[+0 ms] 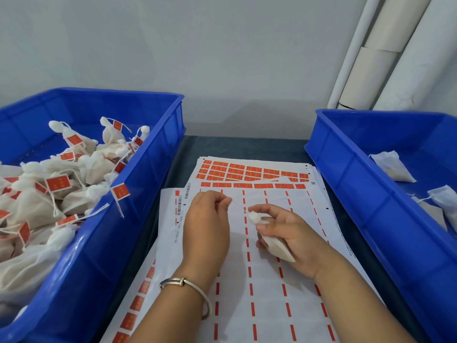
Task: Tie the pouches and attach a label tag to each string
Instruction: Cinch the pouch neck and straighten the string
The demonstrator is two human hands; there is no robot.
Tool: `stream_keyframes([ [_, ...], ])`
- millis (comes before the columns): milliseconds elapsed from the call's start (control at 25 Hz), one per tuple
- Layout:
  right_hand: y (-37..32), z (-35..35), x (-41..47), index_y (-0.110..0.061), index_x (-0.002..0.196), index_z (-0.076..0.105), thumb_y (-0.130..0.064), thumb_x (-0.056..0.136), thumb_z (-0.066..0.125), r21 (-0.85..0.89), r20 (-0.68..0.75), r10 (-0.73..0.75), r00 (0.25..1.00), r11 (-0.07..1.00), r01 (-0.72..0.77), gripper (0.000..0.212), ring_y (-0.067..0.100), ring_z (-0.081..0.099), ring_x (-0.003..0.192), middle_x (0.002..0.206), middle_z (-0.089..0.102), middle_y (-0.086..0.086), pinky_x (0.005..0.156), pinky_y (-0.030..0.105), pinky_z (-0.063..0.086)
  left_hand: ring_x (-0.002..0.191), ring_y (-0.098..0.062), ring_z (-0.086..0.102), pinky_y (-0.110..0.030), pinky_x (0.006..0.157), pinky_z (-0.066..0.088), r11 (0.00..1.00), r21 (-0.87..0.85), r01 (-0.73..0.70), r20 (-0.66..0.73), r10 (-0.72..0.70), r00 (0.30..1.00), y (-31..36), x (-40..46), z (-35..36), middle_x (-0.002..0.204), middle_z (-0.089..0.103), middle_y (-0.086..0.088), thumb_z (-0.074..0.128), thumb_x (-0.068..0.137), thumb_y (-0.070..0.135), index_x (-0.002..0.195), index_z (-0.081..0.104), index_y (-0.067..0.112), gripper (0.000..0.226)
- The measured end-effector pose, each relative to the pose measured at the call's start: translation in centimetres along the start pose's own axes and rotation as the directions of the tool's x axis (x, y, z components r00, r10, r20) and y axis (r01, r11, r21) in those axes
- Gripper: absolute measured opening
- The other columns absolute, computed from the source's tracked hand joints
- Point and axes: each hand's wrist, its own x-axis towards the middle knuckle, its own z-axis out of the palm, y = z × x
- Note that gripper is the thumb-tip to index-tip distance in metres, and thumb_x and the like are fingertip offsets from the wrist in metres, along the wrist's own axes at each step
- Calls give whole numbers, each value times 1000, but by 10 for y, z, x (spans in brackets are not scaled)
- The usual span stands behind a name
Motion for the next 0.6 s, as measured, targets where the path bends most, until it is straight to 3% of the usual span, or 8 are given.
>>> stream_keyframes([
  [120, -3, 0, -5, -55, 95, 67, -23, 90, 61, -59, 104, -32, 994, 998, 39, 33, 25, 59, 101, 118, 56, -15, 73, 24, 55, 73, 4, 48, -5, 59, 29, 999, -51, 18, -28, -20, 999, 6, -3, -1, 82, 48, 22, 55, 91, 32, 87, 50, 37, 8],
  [160, -7, 2, -9, -54, 98, 66, -38, 89, 59, -33, 131, -29, 991, 999, 34, 20, 23, 60, 103, 116, 60, -12, 80, 29, 55, 74, 5, 50, -5, 58, 30, 997, -76, -8, -30, 6, 1000, 9, -6, -2, 80, 48, 24, 56, 90, 32, 82, 50, 40, 13],
  [240, -7, 0, -14, -47, 106, 65, -64, 84, 46, 17, 182, -57, 982, 998, 55, 34, 18, 62, 105, 105, 68, -6, 96, 35, 48, 81, 13, 49, -5, 59, 31, 989, -108, -100, -29, 97, 995, 17, -12, -4, 78, 48, 28, 58, 88, 32, 75, 47, 44, 21],
  [280, -8, 1, -15, -41, 107, 65, -62, 86, 42, 36, 163, -80, 983, 997, 75, 38, 16, 64, 104, 101, 70, -4, 100, 36, 46, 81, 15, 49, -4, 59, 31, 985, -115, -127, -28, 124, 992, 21, -15, -5, 77, 48, 29, 60, 86, 32, 73, 46, 45, 24],
  [400, -14, 5, -13, -26, 90, 72, -27, 96, 49, 70, 38, -170, 985, 983, 167, 24, 19, 66, 98, 96, 70, 1, 97, 37, 50, 76, 3, 53, -7, 60, 33, 982, -178, -70, -6, 70, 998, 30, -15, -2, 78, 52, 27, 62, 85, 32, 72, 48, 43, 22],
  [480, -23, 1, -15, -24, 81, 74, -16, 92, 54, 116, 2, -209, 978, 971, 207, 25, 17, 67, 85, 80, 69, 4, 92, 33, 51, 83, -3, 57, -11, 63, 37, 976, -215, 38, 118, -13, 993, 32, -12, -2, 92, 61, 19, 58, 86, 38, 81, 53, 39, 8],
  [520, -27, -4, -16, -22, 77, 75, -14, 88, 57, 185, -11, -215, 977, 959, 213, 23, 16, 67, 77, 72, 68, 5, 91, 33, 50, 92, -4, 57, -14, 69, 41, 989, -141, 54, 218, -22, 976, 29, -12, -4, 108, 62, 14, 57, 87, 43, 95, 55, 38, 10],
  [600, -37, -16, -20, -18, 74, 77, -16, 78, 62, 324, -57, -187, 981, 926, 195, 15, 16, 65, 65, 62, 64, 6, 90, 37, 50, 125, -14, 44, -29, 93, 41, 976, 194, -102, 507, -10, 862, 15, -13, -8, 145, 38, 9, 59, 82, 55, 132, 41, 36, 56],
])
